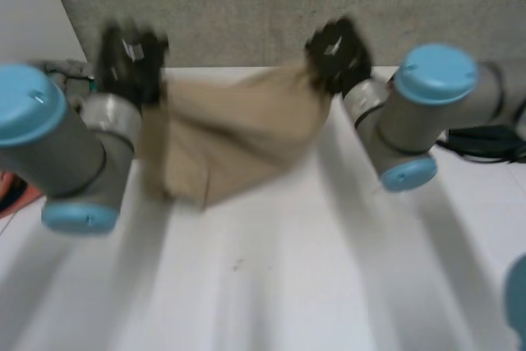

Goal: Fold the laundry.

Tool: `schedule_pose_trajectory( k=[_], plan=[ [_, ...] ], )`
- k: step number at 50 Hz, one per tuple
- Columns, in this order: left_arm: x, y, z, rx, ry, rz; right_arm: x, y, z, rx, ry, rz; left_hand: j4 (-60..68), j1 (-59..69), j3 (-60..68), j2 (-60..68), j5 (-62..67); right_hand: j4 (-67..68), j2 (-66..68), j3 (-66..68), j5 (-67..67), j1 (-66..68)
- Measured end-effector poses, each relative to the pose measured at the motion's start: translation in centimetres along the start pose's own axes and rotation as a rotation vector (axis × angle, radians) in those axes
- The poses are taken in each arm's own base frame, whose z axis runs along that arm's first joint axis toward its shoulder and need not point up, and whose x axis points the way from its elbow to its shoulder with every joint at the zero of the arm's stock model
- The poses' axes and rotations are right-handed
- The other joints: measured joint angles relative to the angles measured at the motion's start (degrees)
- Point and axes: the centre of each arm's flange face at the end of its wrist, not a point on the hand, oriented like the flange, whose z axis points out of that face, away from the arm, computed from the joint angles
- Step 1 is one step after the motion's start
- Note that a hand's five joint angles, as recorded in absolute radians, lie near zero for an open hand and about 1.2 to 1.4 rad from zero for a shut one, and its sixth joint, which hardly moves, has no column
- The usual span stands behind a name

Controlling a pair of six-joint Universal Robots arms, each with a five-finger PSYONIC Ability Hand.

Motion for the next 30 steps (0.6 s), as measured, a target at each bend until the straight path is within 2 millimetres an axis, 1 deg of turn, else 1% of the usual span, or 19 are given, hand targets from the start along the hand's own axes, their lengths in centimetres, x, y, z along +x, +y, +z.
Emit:
schedule_pose_trajectory(
  k=[2,5,7,9,11,13,15,16,19,20,21,22,23,24,25,26,29,30],
  plan=[
    [-1.3,-2.7,0.9,0.113,-0.059,-0.032,2.4,-1.2,0.1,0.032,0.083,0.038,0.0,0.0,0.0,0.02,0.0,0.08,0.0,0.0,0.75,0.0],
    [-2.4,-6.2,0.9,0.226,-0.089,-0.092,4.8,-2.6,-0.8,0.055,0.128,0.076,0.0,0.0,0.0,0.04,0.0,0.26,0.0,0.6,1.03,0.0],
    [-2.4,-7.3,0.2,0.242,-0.07,-0.127,5.4,-3.0,-2.0,0.04,0.105,0.086,0.01,0.0,0.0,0.04,0.0,0.3,0.0,0.89,1.04,0.0],
    [-1.9,-7.6,-0.8,0.222,-0.035,-0.155,5.3,-3.0,-3.3,0.006,0.057,0.09,0.01,0.0,0.0,0.04,0.0,0.31,0.0,1.05,1.29,0.0],
    [-1.2,-7.1,-2.1,0.172,0.012,-0.172,4.8,-2.5,-5.0,-0.054,-0.013,0.091,0.01,0.0,0.0,0.04,0.0,0.31,0.0,1.07,1.34,0.0],
    [-0.1,-6.1,-3.8,0.1,0.068,-0.18,4.1,-1.8,-6.8,-0.126,-0.089,0.092,0.02,0.0,0.0,0.05,0.51,0.32,0.0,1.07,1.34,0.0],
    [1.0,-4.7,-5.8,0.012,0.132,-0.179,3.2,-0.8,-9.1,-0.219,-0.183,0.092,0.03,0.0,0.1,0.14,0.58,0.33,0.0,1.22,1.34,0.0],
    [1.3,-4.3,-6.3,-0.008,0.147,-0.177,2.9,-0.5,-9.6,-0.24,-0.202,0.093,0.04,0.0,0.11,0.14,0.58,0.33,0.0,1.22,1.34,0.0],
    [3.7,-0.9,-10.1,-0.164,0.268,-0.147,1.3,1.4,-13.1,-0.386,-0.327,0.087,0.04,0.0,0.11,0.16,0.58,0.3,-0.07,1.15,1.32,0.0],
    [4.2,-0.1,-11.0,-0.197,0.295,-0.137,0.8,2.0,-14.2,-0.428,-0.362,0.085,0.03,0.0,0.11,0.15,0.58,-1.65,-1.26,-0.43,0.49,-0.23],
    [5.0,1.1,-12.4,-0.249,0.339,-0.119,0.2,2.6,-15.6,-0.482,-0.405,0.081,0.03,0.0,0.11,0.15,0.58,-8.59,-7.92,-7.21,-5.54,-3.29],
    [5.4,1.8,-13.1,-0.278,0.362,-0.106,0.0,2.9,-16.1,-0.504,-0.422,0.078,-5.68,-4.64,-5.29,-5.41,-3.32,-15.06,-14.6,-13.76,-12.07,-9.46],
    [5.8,2.4,-13.9,-0.305,0.385,-0.093,-0.3,3.3,-17.1,-0.541,-0.446,0.075,-9.51,-8.45,-9.02,-9.75,-6.92,-24.95,-25.85,-24.62,-22.34,-20.6],
    [6.0,2.9,-14.4,-0.326,0.4,-0.082,-0.5,3.5,-17.5,-0.559,-0.456,0.073,-11.78,-10.97,-11.14,-11.52,-8.98,-31.3,-31.08,-29.87,-28.17,-25.92],
    [6.3,3.4,-14.9,-0.35,0.416,-0.066,-0.5,3.7,-17.9,-0.577,-0.462,0.072,-16.61,-15.17,-15.85,-16.33,-13.53,-37.11,-36.62,-35.58,-34.51,-31.59],
    [6.4,3.8,-15.2,-0.365,0.426,-0.052,-0.5,3.7,-18.1,-0.585,-0.46,0.071,-16.61,-15.17,-15.85,-16.33,-13.53,-39.97,-39.36,-38.38,-38.06,-34.55],
    [6.2,3.9,-15.3,-0.388,0.425,-0.02,0.3,3.4,-18.0,-0.593,-0.421,0.074,-41.05,-40.96,-39.86,-40.38,-38.14,-45.93,-43.71,-44.08,-43.98,-39.51],
    [5.8,3.6,-15.1,-0.389,0.414,-0.01,0.8,3.1,-17.8,-0.586,-0.398,0.077,-45.99,-44.41,-44.65,-45.08,-43.09,-47.39,-44.56,-45.44,-45.31,-40.64]
  ],
)
